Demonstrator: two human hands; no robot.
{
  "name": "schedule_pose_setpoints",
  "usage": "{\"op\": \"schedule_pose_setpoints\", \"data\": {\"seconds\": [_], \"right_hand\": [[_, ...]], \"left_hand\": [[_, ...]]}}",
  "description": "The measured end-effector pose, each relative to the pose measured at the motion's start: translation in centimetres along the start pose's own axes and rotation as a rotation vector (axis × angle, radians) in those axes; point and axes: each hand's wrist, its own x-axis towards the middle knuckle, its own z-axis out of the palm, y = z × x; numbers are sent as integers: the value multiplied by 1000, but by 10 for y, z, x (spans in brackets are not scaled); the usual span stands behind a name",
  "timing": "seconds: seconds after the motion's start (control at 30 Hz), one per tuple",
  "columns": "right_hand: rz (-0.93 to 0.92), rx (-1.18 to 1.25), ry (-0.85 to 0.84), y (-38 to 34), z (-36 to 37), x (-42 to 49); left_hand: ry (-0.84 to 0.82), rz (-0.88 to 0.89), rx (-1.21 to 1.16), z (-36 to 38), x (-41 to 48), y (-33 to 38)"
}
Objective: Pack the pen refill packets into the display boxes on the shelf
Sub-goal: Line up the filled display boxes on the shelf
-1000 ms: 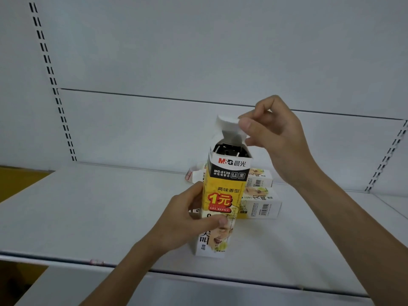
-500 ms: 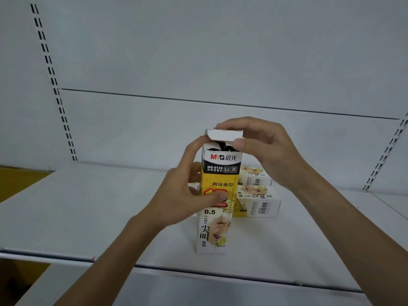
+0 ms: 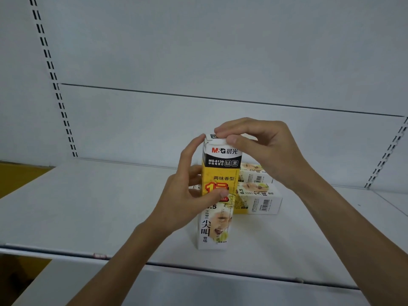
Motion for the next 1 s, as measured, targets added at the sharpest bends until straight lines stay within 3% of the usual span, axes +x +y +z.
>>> {"op": "schedule_pose_setpoints", "data": {"seconds": [0.17,0.3,0.37,0.47,0.53,0.63,0.77,0.9,1.0], "right_hand": [[17,28,21,9,8,-9],[34,-111,7,17,14,-24],[99,-208,73,27,26,-45],[267,-324,135,42,45,-84],[271,-537,131,50,46,-102],[317,-497,103,57,18,-113],[511,-293,99,59,-23,-125],[531,-441,171,67,-32,-121],[694,-210,90,70,-31,-113]], "left_hand": [[47,21,61,-3,2,0],[88,105,159,-6,7,6],[193,107,167,-5,7,8],[452,-28,46,-1,3,6],[492,-119,-58,5,-4,4],[406,-126,25,7,-25,-6],[200,-96,550,-8,-41,-32],[-28,-345,523,-7,-38,-44],[-138,-370,414,-3,-30,-42]]}}
